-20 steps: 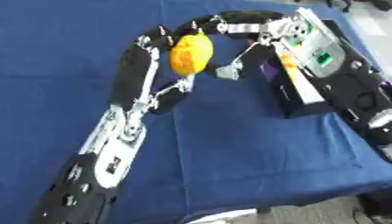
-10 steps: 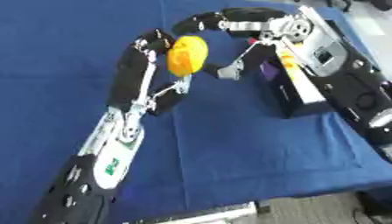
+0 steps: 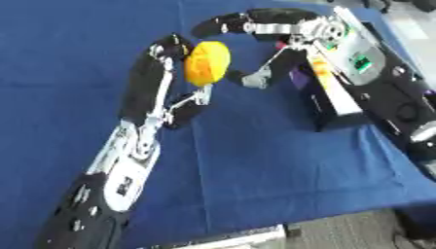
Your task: Pick up the objects with one hand, pass them to the other hand, and then place them into the box on the other side of the table.
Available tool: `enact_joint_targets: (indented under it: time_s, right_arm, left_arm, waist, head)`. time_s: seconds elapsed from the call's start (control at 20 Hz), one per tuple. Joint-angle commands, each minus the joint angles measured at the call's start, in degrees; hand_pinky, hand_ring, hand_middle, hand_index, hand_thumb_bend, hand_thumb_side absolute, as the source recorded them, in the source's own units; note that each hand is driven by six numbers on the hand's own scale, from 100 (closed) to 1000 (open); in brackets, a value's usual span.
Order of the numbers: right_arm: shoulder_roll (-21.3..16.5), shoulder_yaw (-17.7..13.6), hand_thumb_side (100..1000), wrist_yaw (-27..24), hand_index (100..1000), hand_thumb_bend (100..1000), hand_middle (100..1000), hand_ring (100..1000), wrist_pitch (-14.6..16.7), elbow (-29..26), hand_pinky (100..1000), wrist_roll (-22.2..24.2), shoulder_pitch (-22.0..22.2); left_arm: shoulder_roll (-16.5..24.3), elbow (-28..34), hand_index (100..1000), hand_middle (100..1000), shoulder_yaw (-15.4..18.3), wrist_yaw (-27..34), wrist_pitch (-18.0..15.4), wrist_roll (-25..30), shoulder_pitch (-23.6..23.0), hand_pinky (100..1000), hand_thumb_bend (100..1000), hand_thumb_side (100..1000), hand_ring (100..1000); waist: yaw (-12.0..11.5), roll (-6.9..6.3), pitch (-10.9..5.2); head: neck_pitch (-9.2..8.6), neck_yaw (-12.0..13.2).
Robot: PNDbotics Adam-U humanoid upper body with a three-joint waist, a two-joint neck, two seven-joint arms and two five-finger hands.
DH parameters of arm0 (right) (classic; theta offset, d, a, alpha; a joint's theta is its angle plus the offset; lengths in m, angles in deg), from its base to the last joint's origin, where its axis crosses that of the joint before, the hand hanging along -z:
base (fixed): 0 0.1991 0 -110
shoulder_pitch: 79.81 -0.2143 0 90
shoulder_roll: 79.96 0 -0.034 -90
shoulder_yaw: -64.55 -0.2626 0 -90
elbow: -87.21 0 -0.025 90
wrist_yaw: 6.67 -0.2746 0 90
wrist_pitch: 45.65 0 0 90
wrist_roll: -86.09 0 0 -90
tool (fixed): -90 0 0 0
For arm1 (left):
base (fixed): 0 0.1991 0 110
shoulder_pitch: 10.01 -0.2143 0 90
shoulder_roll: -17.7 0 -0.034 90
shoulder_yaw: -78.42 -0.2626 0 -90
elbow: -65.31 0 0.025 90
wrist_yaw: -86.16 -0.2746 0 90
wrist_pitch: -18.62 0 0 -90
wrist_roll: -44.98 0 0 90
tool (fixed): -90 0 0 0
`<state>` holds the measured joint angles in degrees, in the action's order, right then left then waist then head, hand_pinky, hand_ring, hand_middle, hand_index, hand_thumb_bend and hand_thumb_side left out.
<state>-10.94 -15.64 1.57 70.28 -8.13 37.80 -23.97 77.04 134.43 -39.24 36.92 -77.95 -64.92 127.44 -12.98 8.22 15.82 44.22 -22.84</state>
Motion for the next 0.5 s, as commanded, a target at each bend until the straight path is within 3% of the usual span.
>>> enact_joint_targets:
  time_s: [0.05, 0.5]
  right_arm:
    - [-1.1, -0.4, 281, -1.1, 1000, 123, 985, 1000, 2.9, -1.6, 962, 3.3, -0.4]
    - [-1.3, -0.2, 258, -2.3, 1000, 100, 965, 1000, 2.4, -2.5, 956, 4.8, -0.5]
  left_arm:
    - [-0.6, 0.2, 572, 577, 0.5, -0.4, 0.1, -0.3, 0.9, 729, 100, 104, 558]
    - [-0.7, 0.4, 573, 578, 0.6, -0.5, -0.2, -0.8, 1.0, 729, 100, 103, 559]
  waist:
    - [0.3, 0.01, -0.08]
    - [0.4, -0.02, 0.04]
  head:
    - [-0.10, -0.1]
    - [-0.10, -0.1]
